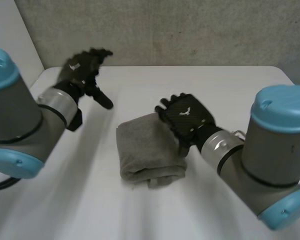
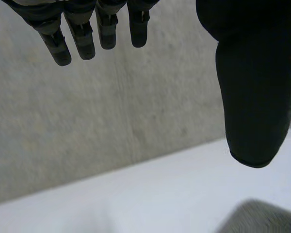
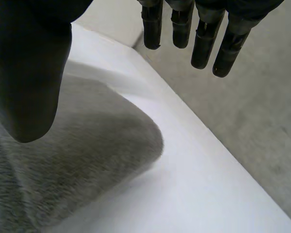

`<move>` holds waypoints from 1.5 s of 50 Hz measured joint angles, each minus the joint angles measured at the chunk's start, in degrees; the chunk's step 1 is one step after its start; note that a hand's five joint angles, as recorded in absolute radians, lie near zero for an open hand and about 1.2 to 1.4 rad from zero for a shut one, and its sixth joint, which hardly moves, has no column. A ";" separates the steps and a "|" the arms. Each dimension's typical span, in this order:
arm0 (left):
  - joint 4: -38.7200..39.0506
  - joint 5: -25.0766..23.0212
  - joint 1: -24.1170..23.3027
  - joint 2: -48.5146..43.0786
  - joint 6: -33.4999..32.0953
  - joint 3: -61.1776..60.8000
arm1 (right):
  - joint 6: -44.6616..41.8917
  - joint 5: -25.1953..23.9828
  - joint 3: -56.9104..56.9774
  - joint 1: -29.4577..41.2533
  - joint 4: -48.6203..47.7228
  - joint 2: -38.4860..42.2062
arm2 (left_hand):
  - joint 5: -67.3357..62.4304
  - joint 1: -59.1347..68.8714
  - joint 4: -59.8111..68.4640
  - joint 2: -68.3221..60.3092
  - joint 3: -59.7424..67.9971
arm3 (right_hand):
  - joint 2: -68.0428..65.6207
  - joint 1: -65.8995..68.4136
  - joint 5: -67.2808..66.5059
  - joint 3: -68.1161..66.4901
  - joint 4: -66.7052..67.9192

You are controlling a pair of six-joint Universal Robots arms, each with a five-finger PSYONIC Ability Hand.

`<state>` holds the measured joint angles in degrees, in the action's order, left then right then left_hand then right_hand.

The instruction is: Fold the towel.

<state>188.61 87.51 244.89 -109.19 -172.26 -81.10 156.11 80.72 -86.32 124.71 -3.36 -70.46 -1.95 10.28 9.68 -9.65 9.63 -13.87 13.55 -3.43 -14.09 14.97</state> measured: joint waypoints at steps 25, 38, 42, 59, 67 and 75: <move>-3.86 0.16 -7.44 -15.80 0.97 0.43 | 11.51 -2.85 11.87 -5.11 4.42 16.91 | 0.00 -0.33 -0.07 0.08 -0.15 | 0.00 0.00 0.00 0.00 0.03; -19.76 0.30 -3.50 4.67 0.88 12.36 | 13.71 7.46 18.94 -11.40 13.90 -5.15 | 0.00 -0.32 -0.09 0.08 -0.15 | 0.00 -0.01 0.00 0.00 0.03; -24.70 0.29 0.13 11.27 0.87 14.89 | 13.85 10.08 20.25 -13.92 16.23 -10.33 | 0.00 -0.33 -0.09 0.08 -0.15 | 0.00 -0.01 0.00 0.00 0.03; -30.62 0.48 4.85 17.35 0.88 15.46 | 13.69 10.23 21.48 -17.69 21.10 -14.43 | 0.00 -0.33 -0.10 0.10 -0.15 | 0.00 -0.01 0.00 0.00 0.03; -30.55 3.46 4.61 16.47 0.09 15.40 | 13.70 9.32 21.40 -17.51 21.58 -14.20 | 0.00 -0.33 -0.12 0.10 -0.15 | 0.00 -0.01 0.00 0.00 0.03; -30.31 8.04 3.94 14.86 -5.02 14.80 | 13.65 5.78 20.21 -17.63 21.33 -13.86 | 0.00 -0.33 -0.13 0.11 -0.15 | 0.00 -0.01 0.00 0.00 0.03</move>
<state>158.31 95.56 248.83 -94.33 -177.28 -66.30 169.76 86.50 -66.10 107.07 17.97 -84.32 -1.95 9.95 9.55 -9.54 9.48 -13.87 13.54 -3.42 -14.09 15.00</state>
